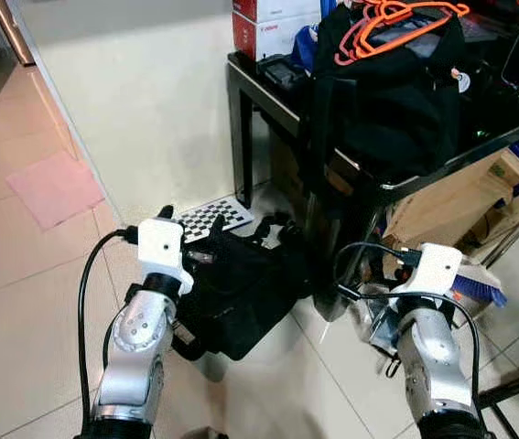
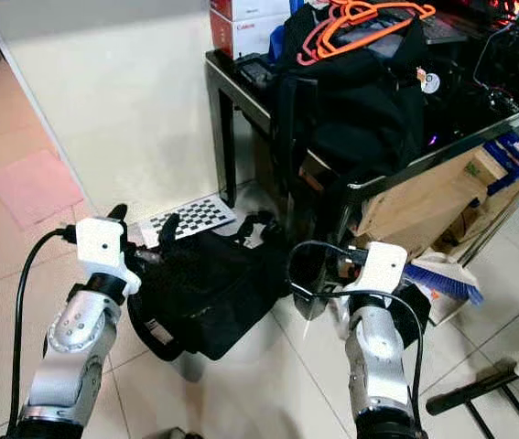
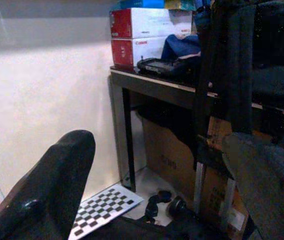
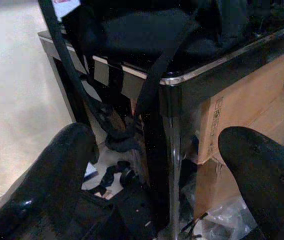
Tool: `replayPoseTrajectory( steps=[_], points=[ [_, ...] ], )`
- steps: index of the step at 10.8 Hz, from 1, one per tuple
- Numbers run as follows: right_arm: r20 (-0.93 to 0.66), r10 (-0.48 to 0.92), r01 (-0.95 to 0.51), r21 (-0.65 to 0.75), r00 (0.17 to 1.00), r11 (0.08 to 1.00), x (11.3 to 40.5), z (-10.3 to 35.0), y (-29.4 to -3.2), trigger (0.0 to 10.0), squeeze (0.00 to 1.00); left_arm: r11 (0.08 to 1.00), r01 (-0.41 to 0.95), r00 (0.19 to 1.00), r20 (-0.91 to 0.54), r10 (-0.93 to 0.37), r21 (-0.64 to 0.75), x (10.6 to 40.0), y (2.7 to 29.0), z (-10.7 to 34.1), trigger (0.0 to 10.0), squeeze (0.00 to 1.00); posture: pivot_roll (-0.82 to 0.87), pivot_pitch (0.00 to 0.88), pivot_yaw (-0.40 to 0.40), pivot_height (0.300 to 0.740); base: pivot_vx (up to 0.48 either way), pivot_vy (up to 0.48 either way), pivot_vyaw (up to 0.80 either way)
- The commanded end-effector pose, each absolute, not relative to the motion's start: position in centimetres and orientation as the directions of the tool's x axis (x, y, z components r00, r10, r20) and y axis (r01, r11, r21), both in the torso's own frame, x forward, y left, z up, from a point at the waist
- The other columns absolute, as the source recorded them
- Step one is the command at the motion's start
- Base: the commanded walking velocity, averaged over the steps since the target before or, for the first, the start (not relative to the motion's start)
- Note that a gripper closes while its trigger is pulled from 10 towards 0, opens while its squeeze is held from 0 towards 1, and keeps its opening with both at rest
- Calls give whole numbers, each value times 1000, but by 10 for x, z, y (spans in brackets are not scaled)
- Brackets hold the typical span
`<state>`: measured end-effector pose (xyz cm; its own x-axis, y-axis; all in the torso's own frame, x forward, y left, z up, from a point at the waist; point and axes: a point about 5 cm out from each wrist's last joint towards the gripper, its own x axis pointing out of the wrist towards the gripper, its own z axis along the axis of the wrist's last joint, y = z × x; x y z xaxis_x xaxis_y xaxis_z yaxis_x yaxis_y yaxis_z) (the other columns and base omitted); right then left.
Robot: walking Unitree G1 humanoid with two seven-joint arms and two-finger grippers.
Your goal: Hang hanger
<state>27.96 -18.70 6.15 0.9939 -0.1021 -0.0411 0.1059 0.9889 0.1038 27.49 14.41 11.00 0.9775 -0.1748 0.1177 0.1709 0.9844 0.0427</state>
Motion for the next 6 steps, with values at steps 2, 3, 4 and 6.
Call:
replayPoseTrajectory(
  steps=[2, 3, 4, 6],
  points=[
    [-26, -3, 4, 25, 1000, 1000, 286, 66, -174, 10000, 643, 975, 203, 975, 72, -210, 89, 274, 140, 105, 10000, 1000, 30, 0, 29, 740, 0, 0, 0],
    [-42, 27, -23, 92, 999, 995, 288, 66, -166, 10000, 0, 976, 209, 976, 48, -212, 54, 277, 140, 101, 10000, 0, 31, 0, 28, 732, 0, 0, -444],
    [-41, 31, -27, 103, 999, 994, 291, 67, -165, 10000, 0, 976, 213, 976, 31, -214, 34, 279, 140, 99, 10000, 0, 30, 0, 28, 722, 0, 0, 0],
    [-83, 42, -37, 59, 996, 998, 300, 66, -163, 10000, 0, 959, 274, 961, 19, -276, 65, 279, 134, 98, 10000, 0, 23, 0, 36, 686, 0, -221, -222]
  ],
)
